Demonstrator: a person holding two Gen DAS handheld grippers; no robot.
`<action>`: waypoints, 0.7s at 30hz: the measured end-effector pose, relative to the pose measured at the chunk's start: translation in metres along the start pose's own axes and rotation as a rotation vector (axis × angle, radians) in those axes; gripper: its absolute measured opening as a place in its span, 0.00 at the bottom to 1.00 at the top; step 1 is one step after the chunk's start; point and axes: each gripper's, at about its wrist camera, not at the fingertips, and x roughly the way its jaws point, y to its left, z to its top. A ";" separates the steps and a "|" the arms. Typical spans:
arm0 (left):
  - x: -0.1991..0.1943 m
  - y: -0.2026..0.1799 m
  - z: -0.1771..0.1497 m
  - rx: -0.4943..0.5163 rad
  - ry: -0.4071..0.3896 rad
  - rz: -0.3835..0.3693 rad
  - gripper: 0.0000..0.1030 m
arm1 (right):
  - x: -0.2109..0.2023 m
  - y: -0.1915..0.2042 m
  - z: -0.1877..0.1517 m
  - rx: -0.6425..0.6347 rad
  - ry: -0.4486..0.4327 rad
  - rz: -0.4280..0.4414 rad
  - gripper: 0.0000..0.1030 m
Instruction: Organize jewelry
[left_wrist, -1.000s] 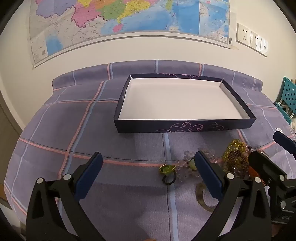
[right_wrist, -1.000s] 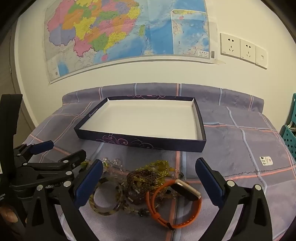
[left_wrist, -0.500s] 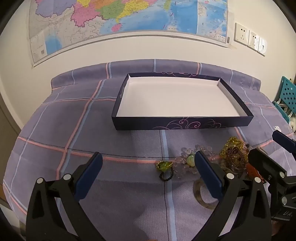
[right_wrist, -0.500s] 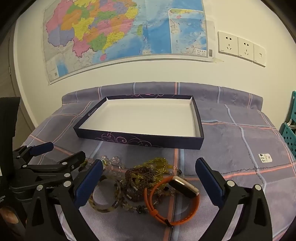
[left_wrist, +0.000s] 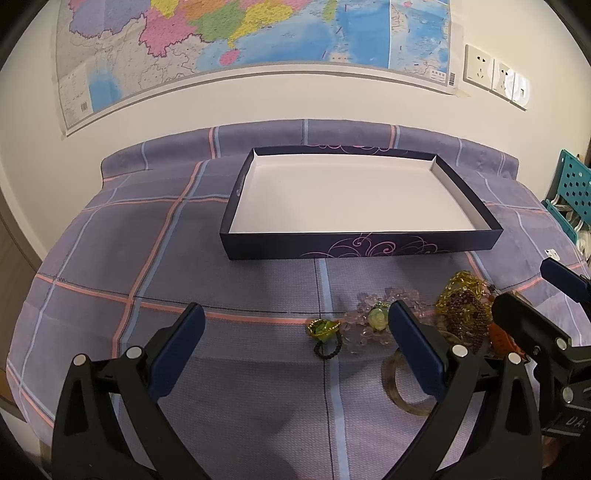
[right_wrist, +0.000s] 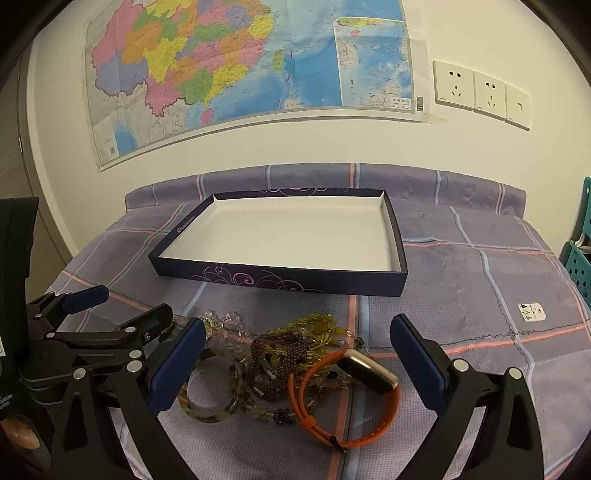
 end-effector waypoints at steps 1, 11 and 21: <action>0.000 0.000 -0.001 0.001 -0.001 0.000 0.95 | 0.000 0.000 0.000 0.001 -0.001 0.002 0.94; 0.000 0.001 -0.001 0.000 -0.002 -0.001 0.95 | 0.000 0.000 0.000 0.001 0.001 0.006 0.94; 0.001 0.000 -0.001 -0.001 -0.002 -0.003 0.95 | 0.001 0.000 -0.001 0.002 0.002 0.011 0.94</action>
